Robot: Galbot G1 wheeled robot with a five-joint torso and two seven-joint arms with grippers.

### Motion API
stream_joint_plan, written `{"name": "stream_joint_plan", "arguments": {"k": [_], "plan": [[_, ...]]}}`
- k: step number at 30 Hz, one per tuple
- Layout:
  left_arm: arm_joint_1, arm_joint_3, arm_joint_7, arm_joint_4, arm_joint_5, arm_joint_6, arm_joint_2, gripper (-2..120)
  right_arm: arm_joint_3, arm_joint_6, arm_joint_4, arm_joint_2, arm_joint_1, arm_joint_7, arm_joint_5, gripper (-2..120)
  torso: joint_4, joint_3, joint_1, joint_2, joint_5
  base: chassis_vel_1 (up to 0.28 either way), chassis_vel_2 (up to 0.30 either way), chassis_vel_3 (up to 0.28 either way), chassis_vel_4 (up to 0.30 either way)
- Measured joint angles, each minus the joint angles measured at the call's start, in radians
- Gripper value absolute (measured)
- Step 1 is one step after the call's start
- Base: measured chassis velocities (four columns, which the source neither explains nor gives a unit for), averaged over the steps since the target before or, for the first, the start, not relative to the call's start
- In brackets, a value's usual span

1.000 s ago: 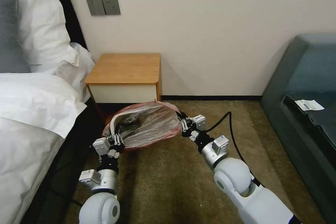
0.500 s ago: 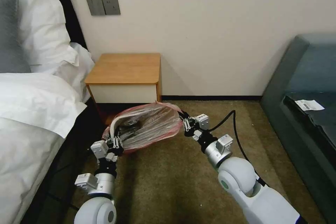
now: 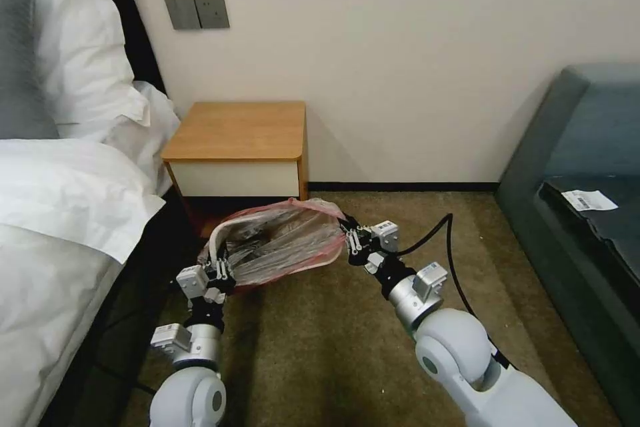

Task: Pick up the garbage bag from the table and place it over the trash can.

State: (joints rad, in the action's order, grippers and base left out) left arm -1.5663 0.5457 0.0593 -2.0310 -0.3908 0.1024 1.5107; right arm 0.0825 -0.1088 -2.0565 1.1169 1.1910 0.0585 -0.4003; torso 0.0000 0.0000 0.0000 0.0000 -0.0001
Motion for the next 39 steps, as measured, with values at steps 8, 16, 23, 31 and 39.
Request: {"name": "stream_joint_plan", "arguments": {"k": [8, 16, 23, 31, 39], "plan": [[0.004, 0.0, 0.003, 0.02, 0.008, -0.001, 0.0, 8, 0.0, -0.01, -0.036, 0.002, 0.024, 0.021, -0.024, 0, 0.0, 0.0, 0.0, 0.0, 0.0001, 0.0, 0.0, 0.0, 0.0], [-0.001, 0.001, 0.024, 0.03, 0.025, 0.002, 0.006, 8, -0.019, -0.021, -0.063, 0.017, 0.053, 0.036, -0.109, 0, -0.0002, 0.0, 0.0, 0.0, 0.0, 0.0, 0.0, 0.0, 0.0], [-0.022, -0.003, 0.012, -0.003, 0.013, 0.002, 0.005, 8, 0.004, -0.018, -0.038, 0.008, 0.019, 0.032, -0.103, 0, 0.0001, 0.0, 0.0, 0.0, 0.0, 0.0, 0.0, 0.0, 0.0], [-0.064, -0.01, -0.01, -0.039, 0.011, 0.017, 0.002, 8, 0.026, 0.006, 0.009, -0.01, -0.006, 0.024, -0.075, 0, 0.0, 0.0, 0.0, 0.0, 0.0001, 0.0, 0.0, 0.0, 0.0], [-0.111, -0.023, -0.024, -0.08, 0.015, 0.033, -0.003, 8, 0.03, 0.016, 0.036, -0.022, -0.04, 0.013, -0.052, 0, 0.0001, 0.0, 0.0, 0.0, 0.0001, 0.0, 0.0, 0.0, 0.0]]}}
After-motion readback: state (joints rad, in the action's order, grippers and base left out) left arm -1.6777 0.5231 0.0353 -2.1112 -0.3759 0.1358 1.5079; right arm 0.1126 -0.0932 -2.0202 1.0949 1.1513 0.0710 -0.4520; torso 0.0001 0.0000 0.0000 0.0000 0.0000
